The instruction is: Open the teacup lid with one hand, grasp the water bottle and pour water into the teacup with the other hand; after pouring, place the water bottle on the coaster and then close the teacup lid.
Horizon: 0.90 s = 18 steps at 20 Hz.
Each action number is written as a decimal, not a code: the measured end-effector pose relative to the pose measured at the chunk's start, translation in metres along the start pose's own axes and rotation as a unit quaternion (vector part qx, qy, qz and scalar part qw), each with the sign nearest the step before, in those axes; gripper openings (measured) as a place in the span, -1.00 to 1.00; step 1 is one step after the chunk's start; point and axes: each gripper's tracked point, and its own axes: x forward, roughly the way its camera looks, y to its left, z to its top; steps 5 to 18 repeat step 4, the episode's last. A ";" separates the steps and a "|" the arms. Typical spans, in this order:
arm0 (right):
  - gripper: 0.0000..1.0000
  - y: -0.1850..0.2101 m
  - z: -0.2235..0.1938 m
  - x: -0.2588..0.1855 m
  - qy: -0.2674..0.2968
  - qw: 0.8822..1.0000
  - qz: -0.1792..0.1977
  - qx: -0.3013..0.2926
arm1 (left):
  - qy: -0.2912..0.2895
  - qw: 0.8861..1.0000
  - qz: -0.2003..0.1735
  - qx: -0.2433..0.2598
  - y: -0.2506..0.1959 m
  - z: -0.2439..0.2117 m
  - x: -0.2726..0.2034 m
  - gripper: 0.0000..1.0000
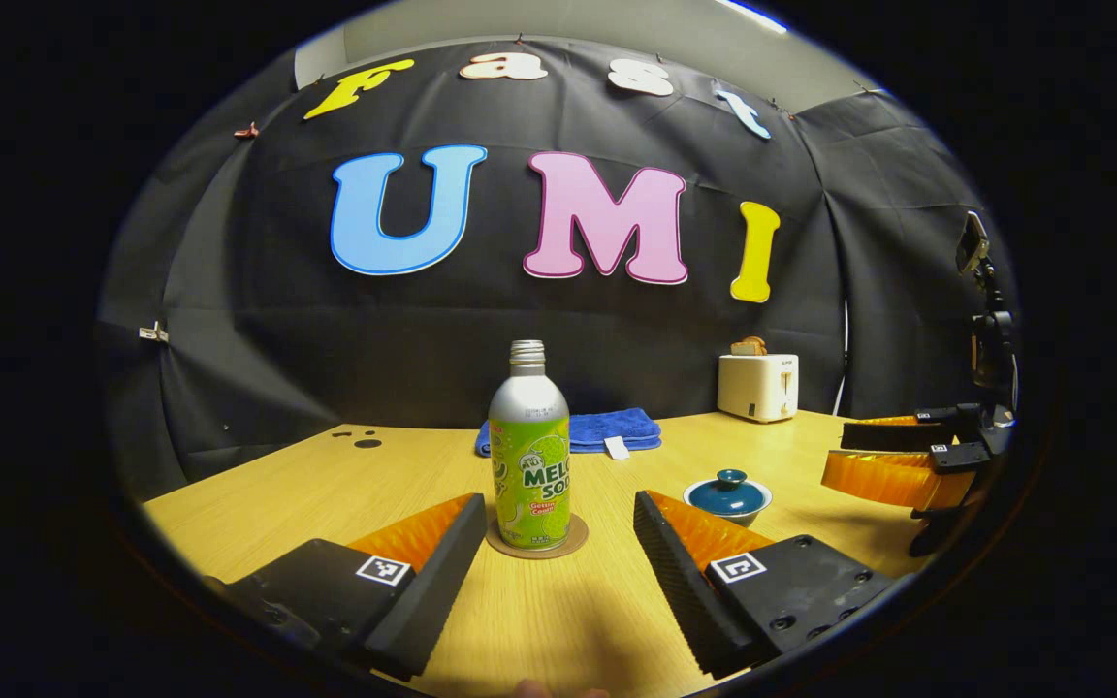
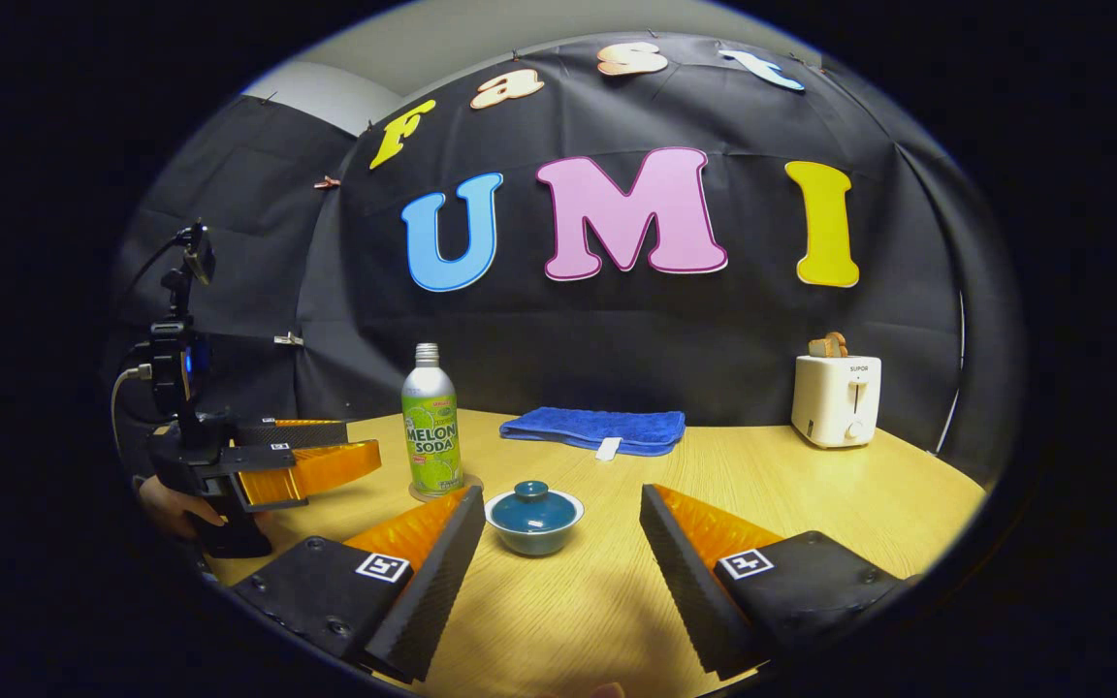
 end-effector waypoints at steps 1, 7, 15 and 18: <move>0.99 0.000 0.000 0.000 0.000 1.000 0.000 0.000 | 0.000 1.000 0.000 0.000 0.000 0.000 0.000 0.93; 0.99 0.000 0.000 0.000 0.000 1.000 0.000 0.000 | 0.000 1.000 0.000 0.000 0.000 0.001 -0.001 0.93; 0.99 0.000 0.000 0.000 0.000 1.000 0.000 0.000 | 0.000 1.000 0.000 0.000 0.000 0.001 -0.001 0.93; 0.99 0.000 0.000 0.000 0.000 1.000 0.000 0.000 | 0.000 1.000 0.000 0.000 0.000 0.001 -0.001 0.93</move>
